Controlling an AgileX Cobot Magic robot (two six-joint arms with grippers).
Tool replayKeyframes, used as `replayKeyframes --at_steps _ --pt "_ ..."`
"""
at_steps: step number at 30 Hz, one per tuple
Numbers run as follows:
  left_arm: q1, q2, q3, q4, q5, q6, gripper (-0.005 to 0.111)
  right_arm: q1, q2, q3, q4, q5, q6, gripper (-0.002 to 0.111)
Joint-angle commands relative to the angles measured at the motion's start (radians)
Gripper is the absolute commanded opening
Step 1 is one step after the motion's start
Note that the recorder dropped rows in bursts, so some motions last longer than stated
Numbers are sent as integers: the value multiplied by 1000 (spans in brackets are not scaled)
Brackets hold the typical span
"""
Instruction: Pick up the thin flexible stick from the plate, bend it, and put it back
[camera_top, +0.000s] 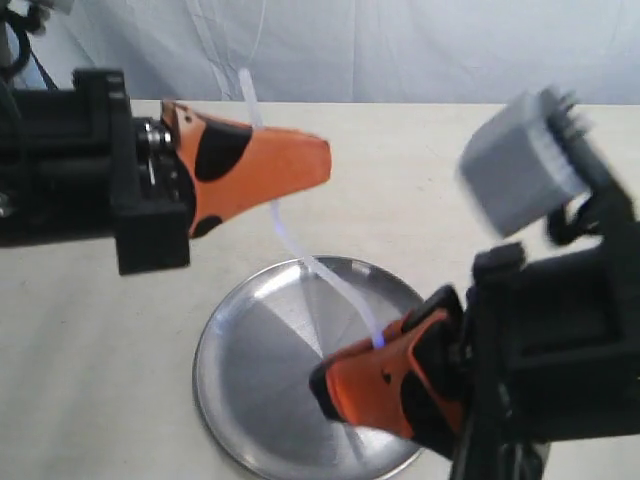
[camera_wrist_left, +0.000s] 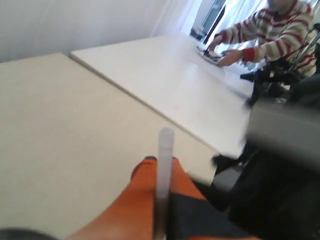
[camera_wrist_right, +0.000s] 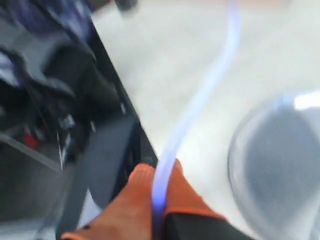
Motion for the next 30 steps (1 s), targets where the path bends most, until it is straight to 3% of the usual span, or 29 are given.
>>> replayKeyframes --at_steps 1,3,6,15,21,25,30 --pt "-34 -7 -43 -46 105 34 0 -8 82 2 53 11 -68 -1" --pt "-34 -5 -43 -46 23 37 0 -8 84 2 166 48 -185 -1" --pt "-34 11 -41 6 12 24 0 -8 63 0 270 50 -270 -1" --pt "-34 43 14 126 0 22 0 -8 -60 0 257 -64 -257 -1" --pt "-34 43 57 145 59 -26 0 -8 -124 0 -57 -155 38 -1" --pt "-34 43 57 17 166 -16 0 -8 -112 0 -350 -77 327 -1" --pt "-34 43 24 -46 248 33 0 -8 -60 0 -354 -10 343 -1"
